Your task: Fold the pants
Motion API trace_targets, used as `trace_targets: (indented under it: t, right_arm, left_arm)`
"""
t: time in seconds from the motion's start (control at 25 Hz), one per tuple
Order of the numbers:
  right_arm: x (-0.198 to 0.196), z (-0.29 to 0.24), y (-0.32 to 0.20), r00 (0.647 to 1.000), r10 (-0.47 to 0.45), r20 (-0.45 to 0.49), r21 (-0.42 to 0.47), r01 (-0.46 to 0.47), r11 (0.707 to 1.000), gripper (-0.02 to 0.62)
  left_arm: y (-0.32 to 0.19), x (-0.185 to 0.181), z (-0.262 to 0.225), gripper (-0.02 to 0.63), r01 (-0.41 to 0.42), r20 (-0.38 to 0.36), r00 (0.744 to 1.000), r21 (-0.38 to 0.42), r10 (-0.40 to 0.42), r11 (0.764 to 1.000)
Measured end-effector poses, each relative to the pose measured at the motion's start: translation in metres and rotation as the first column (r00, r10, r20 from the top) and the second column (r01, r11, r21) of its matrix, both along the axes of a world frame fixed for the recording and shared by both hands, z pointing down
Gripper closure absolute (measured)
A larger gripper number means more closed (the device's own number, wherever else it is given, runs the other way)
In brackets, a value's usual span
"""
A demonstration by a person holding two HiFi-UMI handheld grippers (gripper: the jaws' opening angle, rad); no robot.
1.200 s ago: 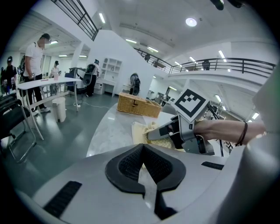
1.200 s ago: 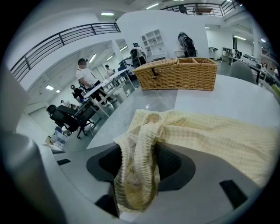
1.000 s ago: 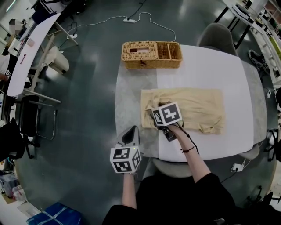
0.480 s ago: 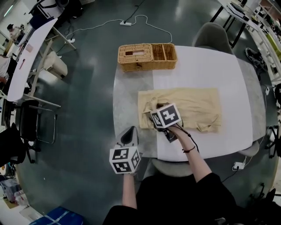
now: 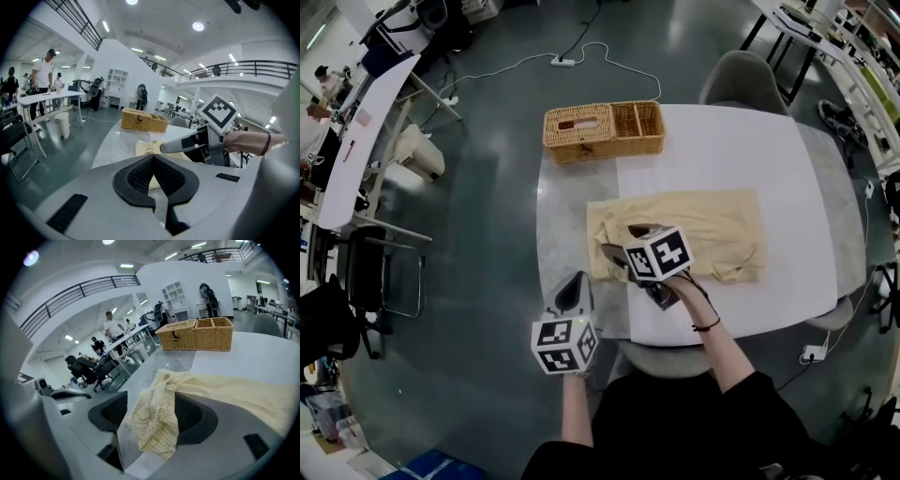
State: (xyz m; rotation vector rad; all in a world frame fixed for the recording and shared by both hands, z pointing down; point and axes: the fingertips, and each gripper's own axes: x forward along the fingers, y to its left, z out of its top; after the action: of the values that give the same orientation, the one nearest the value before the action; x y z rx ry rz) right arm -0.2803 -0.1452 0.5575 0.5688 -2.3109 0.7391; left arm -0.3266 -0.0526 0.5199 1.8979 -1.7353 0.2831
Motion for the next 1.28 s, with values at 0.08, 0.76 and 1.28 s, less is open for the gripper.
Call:
trace_targets:
  t: [0.08,0.76,1.28]
  right_arm:
    - [0.007,-0.017,-0.001,0.997,0.013,0.082,-0.013,-0.012,1.0,0.328]
    - [0.18,-0.062,-0.035,0.942,0.194,0.275,0.068,-0.22,0.973,0.56]
    - [0.321,-0.028,-0.076,0.879,0.453,0.147,0.101,-0.469,0.877,0.58]
  left_arm:
    - [-0.002,0.006,-0.004,0.598,-0.009,0.006,1.0,0.006,0.009,1.0]
    - [-0.047,0.111,-0.026,0.598,-0.187,0.045,0.982,0.037,0.185,0.982]
    - [-0.084,0.187,-0.01,0.598,-0.317,0.057,0.947,0.001,0.316,0.949]
